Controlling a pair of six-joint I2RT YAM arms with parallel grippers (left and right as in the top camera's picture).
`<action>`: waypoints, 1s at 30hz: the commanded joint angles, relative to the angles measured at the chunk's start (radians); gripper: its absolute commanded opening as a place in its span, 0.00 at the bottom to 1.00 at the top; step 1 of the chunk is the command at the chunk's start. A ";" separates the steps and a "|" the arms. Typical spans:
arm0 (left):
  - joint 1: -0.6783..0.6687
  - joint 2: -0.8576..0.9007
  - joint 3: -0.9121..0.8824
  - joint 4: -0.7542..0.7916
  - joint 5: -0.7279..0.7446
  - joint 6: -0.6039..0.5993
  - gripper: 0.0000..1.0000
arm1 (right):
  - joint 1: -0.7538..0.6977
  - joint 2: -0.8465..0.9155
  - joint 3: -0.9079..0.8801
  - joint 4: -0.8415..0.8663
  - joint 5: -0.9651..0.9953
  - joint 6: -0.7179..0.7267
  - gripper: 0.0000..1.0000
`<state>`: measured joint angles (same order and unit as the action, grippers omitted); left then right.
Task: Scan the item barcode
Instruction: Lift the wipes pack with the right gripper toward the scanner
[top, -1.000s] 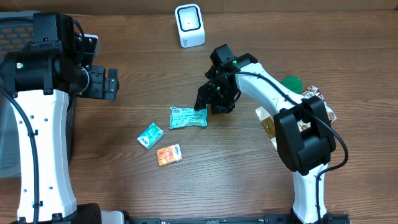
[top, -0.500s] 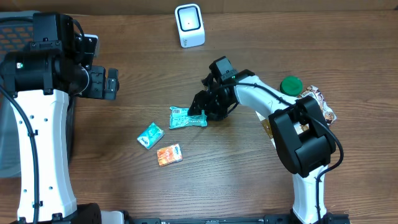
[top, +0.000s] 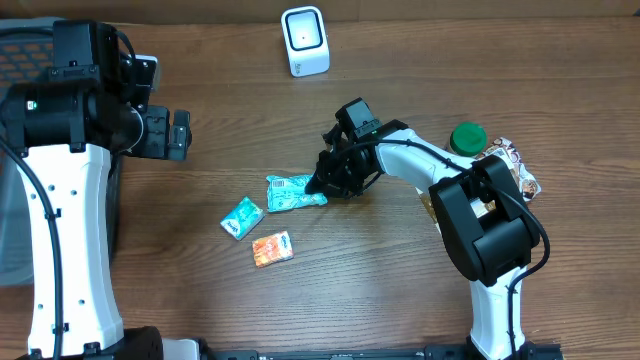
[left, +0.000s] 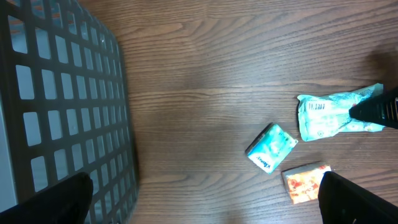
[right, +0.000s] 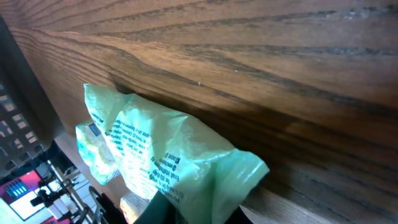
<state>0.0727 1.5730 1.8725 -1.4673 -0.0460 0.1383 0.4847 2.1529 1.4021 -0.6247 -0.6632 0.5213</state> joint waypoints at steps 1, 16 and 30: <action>-0.001 0.003 0.008 0.002 -0.002 0.011 0.99 | -0.028 -0.017 0.001 -0.010 -0.048 -0.063 0.09; -0.001 0.003 0.008 0.002 -0.002 0.011 0.99 | -0.201 -0.426 0.131 -0.161 -0.257 -0.213 0.09; -0.002 0.003 0.008 0.002 -0.002 0.011 1.00 | -0.225 -0.672 0.131 -0.344 -0.093 -0.326 0.09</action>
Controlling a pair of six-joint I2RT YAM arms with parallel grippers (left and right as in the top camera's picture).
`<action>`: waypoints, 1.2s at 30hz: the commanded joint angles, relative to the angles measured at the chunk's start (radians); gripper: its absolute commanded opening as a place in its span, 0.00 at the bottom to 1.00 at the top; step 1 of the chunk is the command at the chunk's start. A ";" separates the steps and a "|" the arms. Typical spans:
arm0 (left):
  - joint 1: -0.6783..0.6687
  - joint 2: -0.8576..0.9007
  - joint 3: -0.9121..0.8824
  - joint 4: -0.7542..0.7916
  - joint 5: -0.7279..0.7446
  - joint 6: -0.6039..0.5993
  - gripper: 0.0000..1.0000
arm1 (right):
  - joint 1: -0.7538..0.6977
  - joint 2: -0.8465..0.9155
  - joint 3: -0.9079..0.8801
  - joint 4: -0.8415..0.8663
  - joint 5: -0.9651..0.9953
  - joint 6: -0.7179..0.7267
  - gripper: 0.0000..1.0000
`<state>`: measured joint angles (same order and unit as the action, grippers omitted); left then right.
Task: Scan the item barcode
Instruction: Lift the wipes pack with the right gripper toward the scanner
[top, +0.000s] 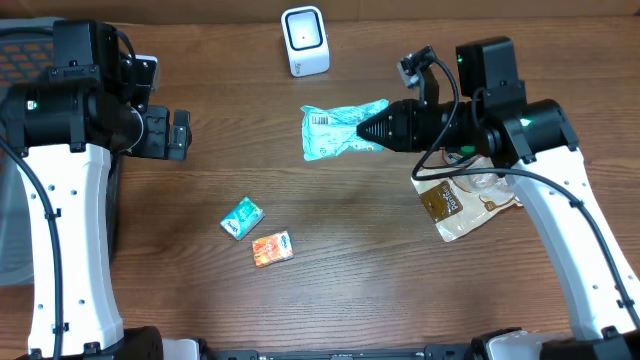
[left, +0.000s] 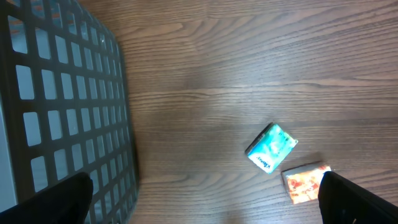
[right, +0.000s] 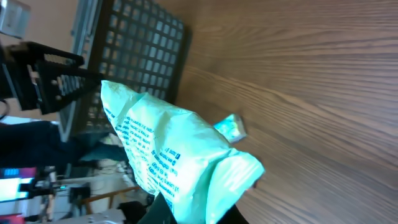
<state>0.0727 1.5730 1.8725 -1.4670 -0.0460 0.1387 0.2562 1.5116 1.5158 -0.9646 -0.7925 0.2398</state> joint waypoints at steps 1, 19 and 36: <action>-0.002 0.003 0.008 0.001 -0.002 0.011 1.00 | 0.005 -0.031 0.018 -0.008 0.036 -0.052 0.09; -0.002 0.003 0.008 0.001 -0.002 0.011 0.99 | 0.187 0.063 0.404 -0.101 0.740 0.010 0.04; -0.001 0.003 0.008 0.001 -0.002 0.011 1.00 | 0.336 0.583 0.460 0.795 1.562 -0.827 0.04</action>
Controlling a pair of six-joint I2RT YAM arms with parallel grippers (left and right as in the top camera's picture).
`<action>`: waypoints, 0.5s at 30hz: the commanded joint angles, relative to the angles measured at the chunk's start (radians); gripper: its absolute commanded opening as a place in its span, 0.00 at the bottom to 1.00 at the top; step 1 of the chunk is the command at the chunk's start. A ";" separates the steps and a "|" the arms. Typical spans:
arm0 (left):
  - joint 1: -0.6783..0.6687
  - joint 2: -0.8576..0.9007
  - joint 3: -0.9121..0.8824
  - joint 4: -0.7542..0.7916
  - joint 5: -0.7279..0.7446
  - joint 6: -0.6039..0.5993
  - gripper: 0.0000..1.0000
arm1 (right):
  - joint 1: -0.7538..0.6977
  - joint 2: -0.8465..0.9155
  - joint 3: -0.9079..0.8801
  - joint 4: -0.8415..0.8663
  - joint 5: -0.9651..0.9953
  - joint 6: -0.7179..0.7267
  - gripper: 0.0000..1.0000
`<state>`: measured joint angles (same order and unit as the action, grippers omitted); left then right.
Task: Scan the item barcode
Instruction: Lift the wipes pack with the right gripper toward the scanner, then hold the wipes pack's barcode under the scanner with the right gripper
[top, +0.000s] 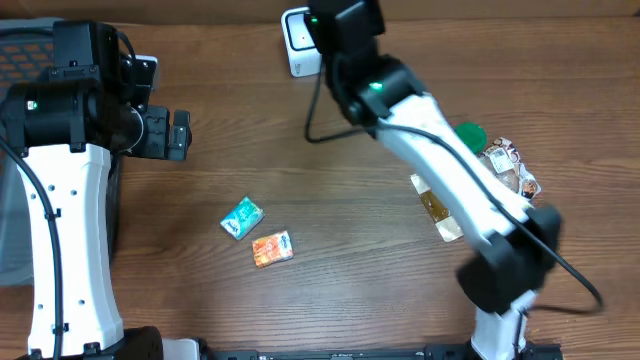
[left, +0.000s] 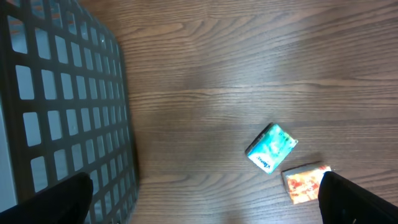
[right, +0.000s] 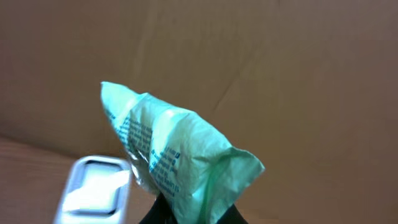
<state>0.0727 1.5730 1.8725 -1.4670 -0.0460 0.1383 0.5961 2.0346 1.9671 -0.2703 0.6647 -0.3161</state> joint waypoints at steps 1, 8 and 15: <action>-0.001 0.003 0.008 0.001 -0.002 0.011 1.00 | -0.005 0.093 0.009 0.159 0.105 -0.327 0.04; -0.001 0.003 0.008 0.001 -0.002 0.011 0.99 | -0.021 0.282 0.009 0.524 0.024 -0.697 0.04; -0.001 0.003 0.008 0.001 -0.002 0.011 1.00 | -0.071 0.397 0.009 0.607 -0.126 -0.755 0.04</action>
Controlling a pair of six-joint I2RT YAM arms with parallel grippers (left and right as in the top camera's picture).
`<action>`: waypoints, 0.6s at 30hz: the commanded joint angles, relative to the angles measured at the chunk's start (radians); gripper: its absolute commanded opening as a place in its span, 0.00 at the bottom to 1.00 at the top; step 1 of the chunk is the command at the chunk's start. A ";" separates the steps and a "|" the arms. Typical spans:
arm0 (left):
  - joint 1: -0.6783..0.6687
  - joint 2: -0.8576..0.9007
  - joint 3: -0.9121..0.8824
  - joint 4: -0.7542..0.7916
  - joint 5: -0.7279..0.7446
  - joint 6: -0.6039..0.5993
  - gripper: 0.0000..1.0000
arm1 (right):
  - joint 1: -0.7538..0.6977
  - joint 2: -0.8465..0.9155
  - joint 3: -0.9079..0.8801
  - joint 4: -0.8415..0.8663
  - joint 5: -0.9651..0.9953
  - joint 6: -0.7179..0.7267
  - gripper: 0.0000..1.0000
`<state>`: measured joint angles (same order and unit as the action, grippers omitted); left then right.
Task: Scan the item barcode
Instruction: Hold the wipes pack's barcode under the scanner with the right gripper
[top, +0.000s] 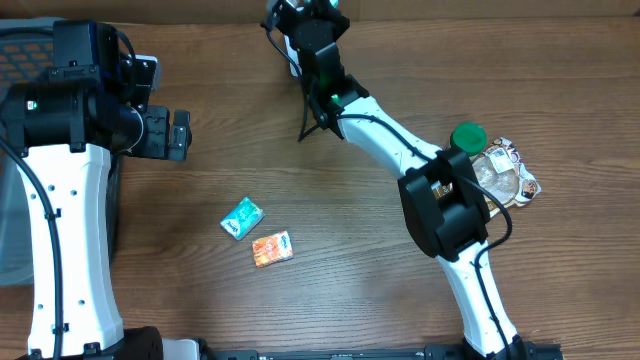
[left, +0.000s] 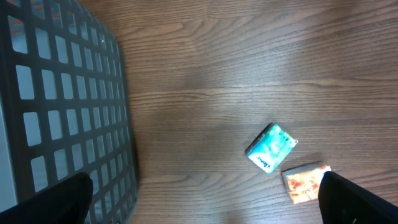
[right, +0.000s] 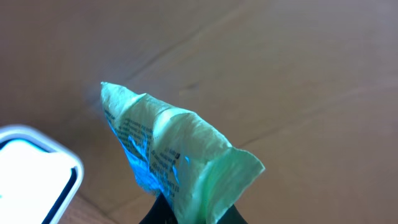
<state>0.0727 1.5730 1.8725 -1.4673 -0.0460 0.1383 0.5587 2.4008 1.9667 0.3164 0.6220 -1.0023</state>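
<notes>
My right gripper (right: 186, 210) is shut on the lower end of a pale green printed packet (right: 168, 152), which stands up from it in the air. A blue glow lies on the packet's lower left side. The white scanner (right: 31, 171) shows at the left edge of the right wrist view, close beside the packet. In the overhead view the right arm (top: 318, 40) reaches to the table's far edge and hides both scanner and packet. My left gripper (left: 202, 202) is open and empty at the far left, with its fingertips (left: 62, 199) wide apart.
A teal pack (top: 241, 217) and an orange pack (top: 272, 248) lie left of the table's middle. A green-capped bottle (top: 467, 137) and a brown pouch (top: 503, 172) sit at the right. A grey mesh basket (left: 56, 106) stands at the left. Cardboard backs the table.
The right gripper with the packet has shifted further back and left over the scanner. The scanner now sits at the left edge of the wrist view, and a blue glow shows on the packet.
My right gripper was shut on the green packet lying on the table beside the two small packs. Then it held the packet in the air right of the scanner. Then the packet was above the scanner, and now it is close beside it. The left arm stayed still.
</notes>
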 joint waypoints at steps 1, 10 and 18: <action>-0.001 0.003 0.008 0.002 -0.002 0.011 1.00 | -0.040 0.047 0.009 0.021 -0.099 -0.069 0.04; -0.001 0.003 0.008 0.002 -0.002 0.011 1.00 | -0.039 0.064 0.009 0.019 -0.153 -0.069 0.04; -0.001 0.003 0.008 0.002 -0.002 0.011 1.00 | -0.039 0.064 0.009 0.003 -0.138 -0.069 0.04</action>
<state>0.0727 1.5730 1.8725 -1.4673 -0.0460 0.1387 0.5182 2.4687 1.9667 0.3119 0.4767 -1.0740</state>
